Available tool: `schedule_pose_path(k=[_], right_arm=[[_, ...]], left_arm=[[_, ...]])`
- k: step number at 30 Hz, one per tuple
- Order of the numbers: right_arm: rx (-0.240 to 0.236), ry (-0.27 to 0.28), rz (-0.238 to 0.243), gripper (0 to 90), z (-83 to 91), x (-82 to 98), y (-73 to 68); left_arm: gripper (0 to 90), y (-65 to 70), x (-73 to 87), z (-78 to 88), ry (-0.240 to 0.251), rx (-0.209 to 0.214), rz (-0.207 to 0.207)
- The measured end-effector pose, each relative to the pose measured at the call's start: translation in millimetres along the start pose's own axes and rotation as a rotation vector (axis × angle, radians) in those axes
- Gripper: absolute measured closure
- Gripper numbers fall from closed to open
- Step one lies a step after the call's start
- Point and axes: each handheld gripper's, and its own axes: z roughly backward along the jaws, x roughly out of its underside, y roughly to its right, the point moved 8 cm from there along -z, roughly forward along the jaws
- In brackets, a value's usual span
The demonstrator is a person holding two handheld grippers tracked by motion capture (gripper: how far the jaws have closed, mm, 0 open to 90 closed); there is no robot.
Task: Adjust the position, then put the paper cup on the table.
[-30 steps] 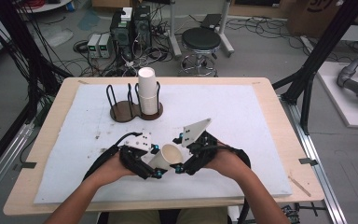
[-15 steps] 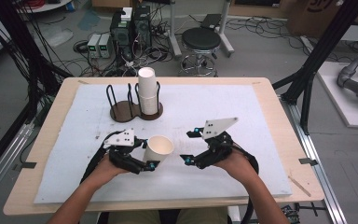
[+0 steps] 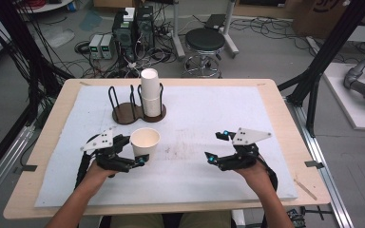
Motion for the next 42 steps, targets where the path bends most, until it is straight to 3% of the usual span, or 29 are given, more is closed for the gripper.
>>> schedule_pose_path(k=[10,15,21,35,42], right_arm=[[0.096,0.006,-0.044,21.4,17.0,26.1,17.1],[0.122,0.010,-0.059,21.5,23.2,31.6,21.0],[0.166,0.031,-0.084,21.4,33.7,34.0,30.1],[0.168,0.040,-0.085,21.4,32.1,33.4,30.1],[0.162,0.037,-0.080,21.5,28.4,33.0,30.7]], left_arm=[[29.9,-9.3,-6.4,19.8,0.101,-0.072,-0.009],[29.7,-11.8,-4.9,22.9,0.110,-0.096,-0.007],[29.7,-14.1,-1.7,28.4,0.109,-0.117,-0.034],[29.6,-13.2,-5.7,35.3,0.130,-0.137,-0.055],[29.5,-19.3,-7.6,44.7,0.149,-0.166,-0.051]])
